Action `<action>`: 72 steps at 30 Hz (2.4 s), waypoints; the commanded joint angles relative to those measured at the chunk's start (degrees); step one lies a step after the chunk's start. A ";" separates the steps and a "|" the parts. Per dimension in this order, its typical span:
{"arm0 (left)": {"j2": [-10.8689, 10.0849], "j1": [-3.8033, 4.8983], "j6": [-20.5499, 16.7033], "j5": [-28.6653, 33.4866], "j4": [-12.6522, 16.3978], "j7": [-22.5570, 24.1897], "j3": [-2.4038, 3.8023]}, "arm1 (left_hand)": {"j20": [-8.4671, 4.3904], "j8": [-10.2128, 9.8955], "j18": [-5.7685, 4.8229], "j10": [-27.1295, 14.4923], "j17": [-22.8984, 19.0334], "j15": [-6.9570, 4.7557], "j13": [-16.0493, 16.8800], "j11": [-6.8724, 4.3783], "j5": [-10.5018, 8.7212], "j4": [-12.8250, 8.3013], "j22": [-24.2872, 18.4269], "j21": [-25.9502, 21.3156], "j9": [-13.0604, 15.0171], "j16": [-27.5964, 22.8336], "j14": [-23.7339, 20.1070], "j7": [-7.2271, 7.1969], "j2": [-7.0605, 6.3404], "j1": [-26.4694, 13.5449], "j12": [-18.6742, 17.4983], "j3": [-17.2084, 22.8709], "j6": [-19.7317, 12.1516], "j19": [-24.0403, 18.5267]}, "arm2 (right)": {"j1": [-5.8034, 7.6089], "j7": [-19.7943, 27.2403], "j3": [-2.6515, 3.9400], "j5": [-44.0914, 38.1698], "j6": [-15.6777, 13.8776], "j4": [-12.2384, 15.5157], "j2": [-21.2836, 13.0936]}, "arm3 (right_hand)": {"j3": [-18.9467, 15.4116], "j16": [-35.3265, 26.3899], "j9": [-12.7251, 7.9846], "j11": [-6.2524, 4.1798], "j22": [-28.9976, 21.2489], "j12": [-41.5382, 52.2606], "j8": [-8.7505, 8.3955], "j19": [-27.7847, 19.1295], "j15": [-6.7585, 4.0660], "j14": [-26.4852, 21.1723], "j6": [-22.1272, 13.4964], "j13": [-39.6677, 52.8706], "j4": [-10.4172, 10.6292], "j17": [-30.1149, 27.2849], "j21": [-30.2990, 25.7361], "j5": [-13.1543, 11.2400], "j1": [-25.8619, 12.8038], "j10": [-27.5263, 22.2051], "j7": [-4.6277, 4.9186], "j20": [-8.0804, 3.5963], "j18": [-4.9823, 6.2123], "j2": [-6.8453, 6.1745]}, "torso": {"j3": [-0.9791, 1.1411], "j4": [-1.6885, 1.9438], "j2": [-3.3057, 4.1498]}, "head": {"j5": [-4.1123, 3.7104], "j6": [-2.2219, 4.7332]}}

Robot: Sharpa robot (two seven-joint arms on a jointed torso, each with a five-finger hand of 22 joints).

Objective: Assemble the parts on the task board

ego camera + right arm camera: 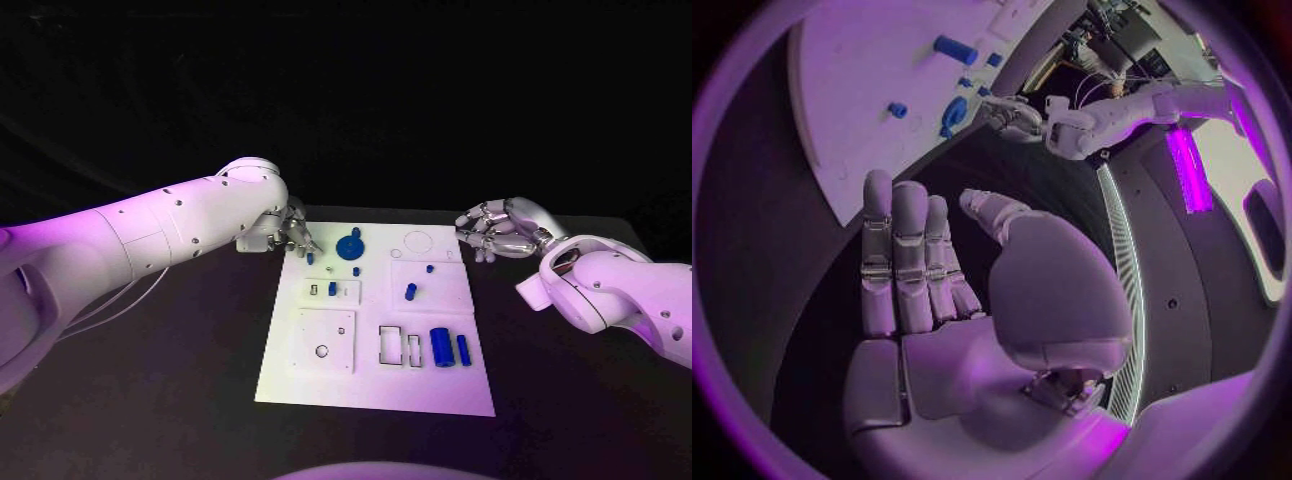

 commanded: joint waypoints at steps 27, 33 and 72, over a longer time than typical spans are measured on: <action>0.42 -0.14 1.10 4.54 -0.56 1.11 -0.23 | -0.36 1.87 0.65 0.39 4.48 -0.18 0.86 -0.76 0.35 -0.32 0.96 0.67 -0.69 0.93 2.78 -0.90 1.93 5.80 0.91 3.77 2.17 0.60 | -0.01 0.57 0.00 -0.08 0.24 -0.11 0.12 | 0.25 -0.46 -0.07 0.01 -0.22 -0.28 0.42 0.35 0.03 -0.23 0.16 -0.26 -0.08 -0.02 -0.58 0.61 -0.15 -0.56 0.26 0.17 0.61 -0.39 | 0.01 0.00 0.03 | 0.04 -0.37; 0.43 -0.14 0.14 4.99 -0.63 1.02 -0.24 | -0.85 3.08 0.56 0.50 4.63 -0.62 0.62 -1.18 0.36 -2.51 1.38 0.94 -0.29 1.03 2.84 -1.26 3.19 11.97 0.70 10.11 1.01 0.78 | -0.01 0.57 0.00 -0.08 0.25 -0.14 0.15 | 0.25 -0.46 -0.07 0.01 -0.22 -0.28 0.42 0.35 0.03 -0.23 0.16 -0.26 -0.08 -0.02 -0.58 0.61 -0.15 -0.56 0.26 0.17 0.61 -0.39 | 0.02 0.00 0.02 | 0.06 -0.43; -13.68 -1.83 -16.11 14.63 19.55 5.29 -0.30 | -1.49 9.16 -0.26 5.22 5.58 -1.39 2.89 -2.04 0.79 -12.84 6.06 4.27 1.04 1.63 3.52 -1.95 -2.84 8.38 2.48 32.28 2.01 3.36 | -0.02 0.24 -0.01 -0.08 0.43 -0.11 -0.41 | 0.32 -1.05 -0.15 0.00 -0.65 -0.21 0.71 0.43 0.04 -0.24 0.24 -0.68 -0.24 0.12 -1.15 1.75 -0.18 -0.72 0.25 0.20 0.62 -0.38 | -0.02 0.15 -0.09 | 0.26 -0.35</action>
